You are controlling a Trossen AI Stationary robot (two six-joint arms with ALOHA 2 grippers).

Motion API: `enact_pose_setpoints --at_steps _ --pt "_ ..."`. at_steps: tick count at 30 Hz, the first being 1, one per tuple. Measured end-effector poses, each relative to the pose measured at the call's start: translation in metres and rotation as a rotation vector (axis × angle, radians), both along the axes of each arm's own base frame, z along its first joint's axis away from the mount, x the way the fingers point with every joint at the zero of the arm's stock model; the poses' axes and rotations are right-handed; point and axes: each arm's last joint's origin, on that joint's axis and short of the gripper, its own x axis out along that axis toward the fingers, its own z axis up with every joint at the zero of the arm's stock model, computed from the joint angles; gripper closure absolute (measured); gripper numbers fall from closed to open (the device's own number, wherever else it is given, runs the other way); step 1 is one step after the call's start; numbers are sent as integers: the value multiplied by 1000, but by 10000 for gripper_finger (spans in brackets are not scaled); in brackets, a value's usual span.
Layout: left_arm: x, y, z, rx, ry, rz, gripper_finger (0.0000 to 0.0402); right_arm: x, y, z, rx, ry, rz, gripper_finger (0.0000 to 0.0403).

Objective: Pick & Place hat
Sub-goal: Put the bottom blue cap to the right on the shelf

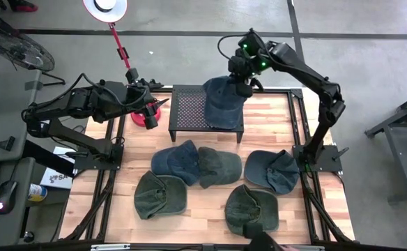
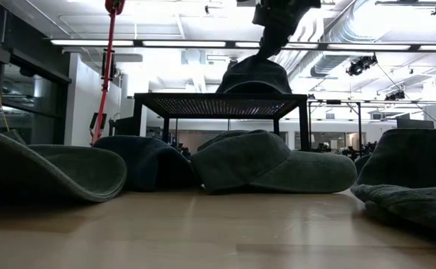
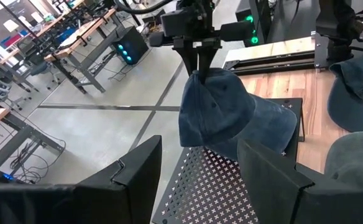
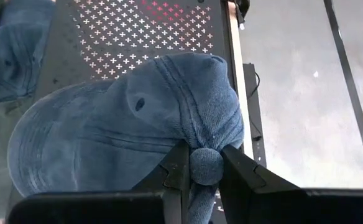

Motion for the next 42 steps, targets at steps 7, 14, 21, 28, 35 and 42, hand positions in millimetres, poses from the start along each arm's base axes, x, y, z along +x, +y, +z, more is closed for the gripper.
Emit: enact_pose_setpoints --at_steps 7,14,21,28,35,42 --pt "0 0 0 0 0 1 198 -5 -5 1 -9 -39 111 354" --pt "0 0 0 -2 -2 3 198 -5 -1 -2 -17 -56 255 354" --pt "0 0 0 -10 -8 6 198 -4 -1 -26 19 -18 312 354" --pt "0 0 0 -42 -30 17 198 1 -4 -35 -11 -40 315 354" --pt "0 0 0 -44 -31 18 198 3 -7 -33 -113 -22 329 354" --pt "0 0 0 -45 -31 17 198 4 -9 -32 -193 -23 384 354"
